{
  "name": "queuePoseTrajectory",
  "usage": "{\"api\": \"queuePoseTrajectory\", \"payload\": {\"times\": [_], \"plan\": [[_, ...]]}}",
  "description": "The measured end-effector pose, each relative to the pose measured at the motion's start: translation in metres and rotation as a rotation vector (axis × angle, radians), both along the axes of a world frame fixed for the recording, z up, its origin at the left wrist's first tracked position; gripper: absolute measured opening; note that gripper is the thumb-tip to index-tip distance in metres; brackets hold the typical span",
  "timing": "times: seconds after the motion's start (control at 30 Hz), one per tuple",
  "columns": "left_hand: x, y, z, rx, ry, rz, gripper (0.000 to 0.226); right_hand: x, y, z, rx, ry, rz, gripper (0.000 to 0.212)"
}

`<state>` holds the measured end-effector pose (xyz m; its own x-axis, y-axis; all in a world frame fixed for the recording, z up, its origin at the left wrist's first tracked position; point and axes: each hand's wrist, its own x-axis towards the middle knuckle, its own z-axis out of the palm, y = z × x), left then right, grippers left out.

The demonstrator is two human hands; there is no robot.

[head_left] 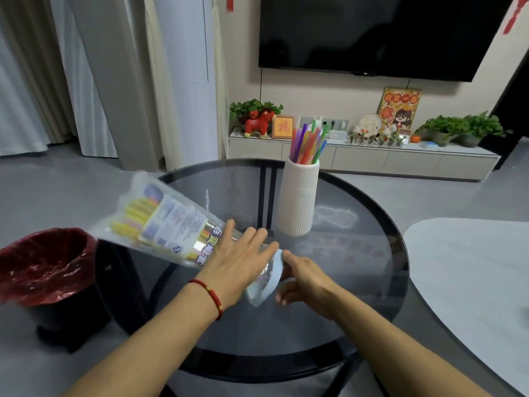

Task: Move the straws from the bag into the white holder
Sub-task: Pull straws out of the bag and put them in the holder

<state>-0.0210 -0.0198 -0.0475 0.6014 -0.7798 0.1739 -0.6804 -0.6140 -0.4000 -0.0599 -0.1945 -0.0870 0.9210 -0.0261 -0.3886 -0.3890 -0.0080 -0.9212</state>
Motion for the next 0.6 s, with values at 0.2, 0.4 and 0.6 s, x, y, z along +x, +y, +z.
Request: {"api": "queuePoseTrajectory", "payload": {"times": [0.2,0.4,0.6], "plan": [[0.000,0.007,-0.002,0.053,-0.092,-0.003,0.110,-0.004,-0.003,-0.003,0.258,0.056,0.010,0.045],[0.009,0.014,-0.013,-0.059,0.037,0.067,0.114,-0.007,-0.004,-0.011,-0.007,-0.204,0.127,0.026],[0.021,0.028,-0.019,-0.125,0.239,0.149,0.129,0.000,-0.017,-0.007,-0.230,-0.385,-0.029,0.010]]}}
